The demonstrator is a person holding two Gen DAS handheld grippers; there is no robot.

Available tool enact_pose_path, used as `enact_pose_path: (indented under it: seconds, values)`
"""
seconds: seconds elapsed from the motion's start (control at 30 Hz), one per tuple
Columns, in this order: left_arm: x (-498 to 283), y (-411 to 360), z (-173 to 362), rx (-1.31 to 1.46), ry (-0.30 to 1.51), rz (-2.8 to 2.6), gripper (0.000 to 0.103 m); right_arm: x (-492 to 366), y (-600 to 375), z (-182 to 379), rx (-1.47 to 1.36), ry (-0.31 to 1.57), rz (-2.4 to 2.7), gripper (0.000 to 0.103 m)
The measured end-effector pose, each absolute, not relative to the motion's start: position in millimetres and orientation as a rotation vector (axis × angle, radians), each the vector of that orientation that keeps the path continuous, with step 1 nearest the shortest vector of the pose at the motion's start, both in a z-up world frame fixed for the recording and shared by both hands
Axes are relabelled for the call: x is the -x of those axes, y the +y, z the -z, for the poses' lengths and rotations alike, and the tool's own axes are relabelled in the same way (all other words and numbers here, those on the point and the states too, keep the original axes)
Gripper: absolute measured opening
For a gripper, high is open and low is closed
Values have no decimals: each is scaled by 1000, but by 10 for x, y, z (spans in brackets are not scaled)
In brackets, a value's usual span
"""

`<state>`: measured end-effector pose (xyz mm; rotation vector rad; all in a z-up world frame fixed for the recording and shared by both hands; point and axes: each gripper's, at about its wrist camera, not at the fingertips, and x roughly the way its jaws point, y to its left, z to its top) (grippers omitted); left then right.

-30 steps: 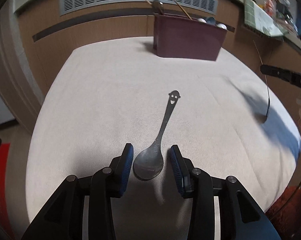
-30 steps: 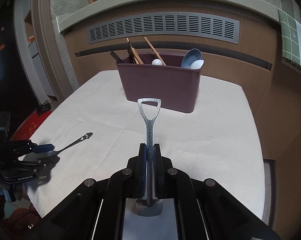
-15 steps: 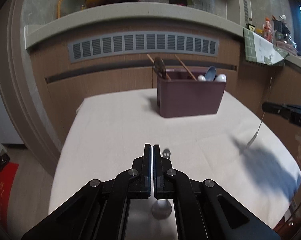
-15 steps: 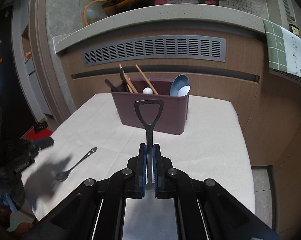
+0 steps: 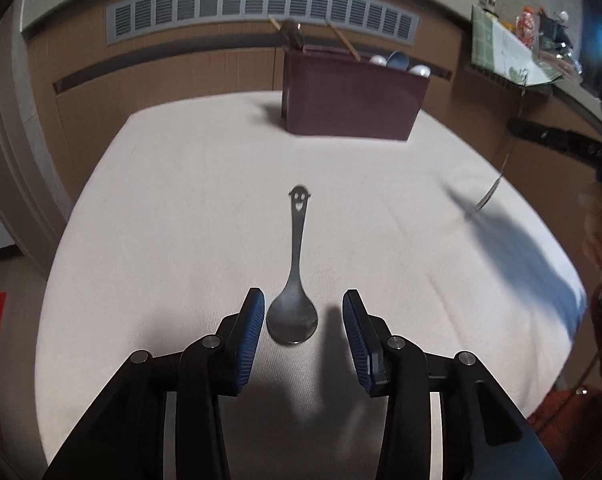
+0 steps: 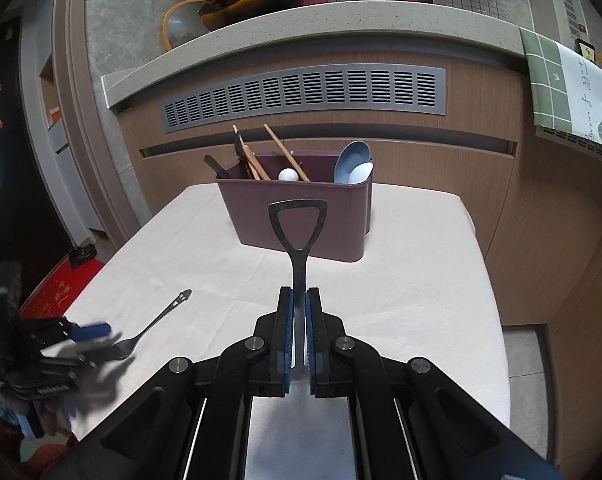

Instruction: Organize utensils

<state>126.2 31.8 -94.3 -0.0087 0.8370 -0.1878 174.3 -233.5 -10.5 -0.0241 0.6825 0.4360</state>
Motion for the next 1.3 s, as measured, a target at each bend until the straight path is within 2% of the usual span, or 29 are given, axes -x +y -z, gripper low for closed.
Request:
enact_pose_path:
  seconds: [0.33, 0.37, 0.4, 0.83, 1.3]
  values:
    - [-1296, 250, 1006, -12, 866, 119, 42, -1736, -2362, 104, 13, 682, -427, 5]
    - [-1289, 244, 1005, -16, 861, 116, 40, -1738, -2361, 105, 10, 682, -428, 5]
    - [-1284, 241, 1001, -15, 852, 114, 29, -1738, -2358, 103, 8, 682, -429, 5]
    - [-1363, 335, 284, -25, 605, 67, 29, -1739, -2348, -30, 23, 638, -414, 5]
    - [-1623, 216, -122, -42, 536, 114, 28, -1858, -2303, -139, 43, 619, -404, 5]
